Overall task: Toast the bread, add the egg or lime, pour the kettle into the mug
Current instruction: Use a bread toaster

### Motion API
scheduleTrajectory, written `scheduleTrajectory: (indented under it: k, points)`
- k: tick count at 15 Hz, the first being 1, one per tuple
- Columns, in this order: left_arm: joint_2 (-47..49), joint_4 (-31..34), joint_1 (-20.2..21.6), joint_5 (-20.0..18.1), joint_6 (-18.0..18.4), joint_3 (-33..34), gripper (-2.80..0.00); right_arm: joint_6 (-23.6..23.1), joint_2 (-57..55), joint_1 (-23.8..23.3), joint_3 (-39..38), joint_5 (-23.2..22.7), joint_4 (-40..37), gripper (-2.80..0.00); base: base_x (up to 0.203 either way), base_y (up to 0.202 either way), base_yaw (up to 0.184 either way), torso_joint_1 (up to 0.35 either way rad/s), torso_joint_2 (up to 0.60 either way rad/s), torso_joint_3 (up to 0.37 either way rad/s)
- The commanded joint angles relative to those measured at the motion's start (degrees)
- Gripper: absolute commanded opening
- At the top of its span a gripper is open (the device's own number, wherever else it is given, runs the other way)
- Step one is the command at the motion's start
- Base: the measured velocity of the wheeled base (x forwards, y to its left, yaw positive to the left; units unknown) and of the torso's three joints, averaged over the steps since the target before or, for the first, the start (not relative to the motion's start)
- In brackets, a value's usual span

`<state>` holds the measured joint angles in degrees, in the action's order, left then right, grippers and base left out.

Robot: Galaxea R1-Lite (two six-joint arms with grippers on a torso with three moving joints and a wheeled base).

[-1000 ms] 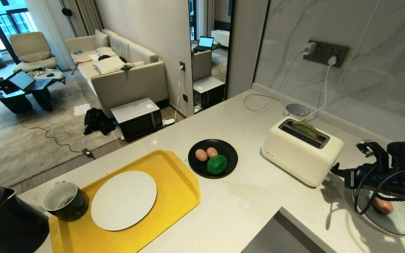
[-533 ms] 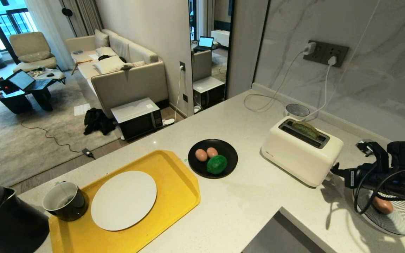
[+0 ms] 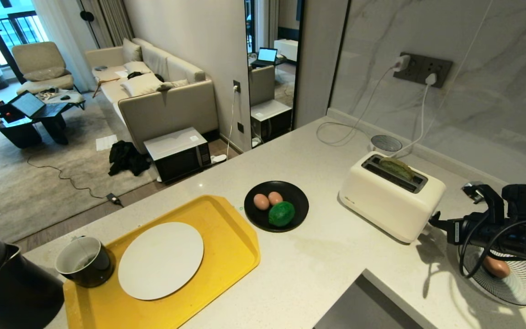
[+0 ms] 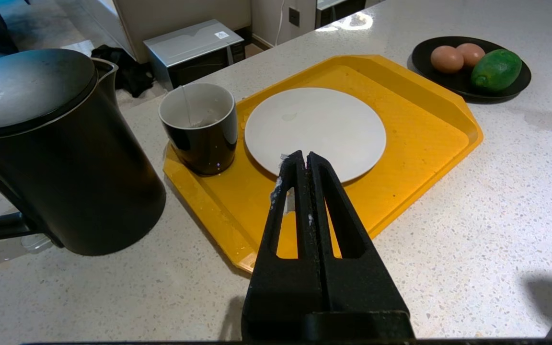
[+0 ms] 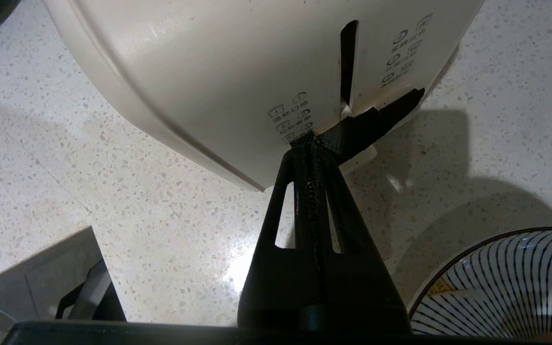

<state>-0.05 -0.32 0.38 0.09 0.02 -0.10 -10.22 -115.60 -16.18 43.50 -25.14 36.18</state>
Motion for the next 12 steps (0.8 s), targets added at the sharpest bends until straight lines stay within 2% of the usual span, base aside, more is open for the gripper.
scheduleTrajectory:
  k: [1,12]
  points:
    - [0.0,0.0,0.0,0.0,0.0,0.0,-2.8,-0.2,-0.1,0.0,0.0,-0.2,0.2,-2.8,0.0,0.0,0.0,0.0,0.0,0.0]
    - [0.0,0.0,0.1,0.0,0.0,0.0,-2.8,0.0,0.2,0.0,0.0,-0.2,0.2,-2.8,0.0,0.0,0.0,0.0,0.0,0.0]
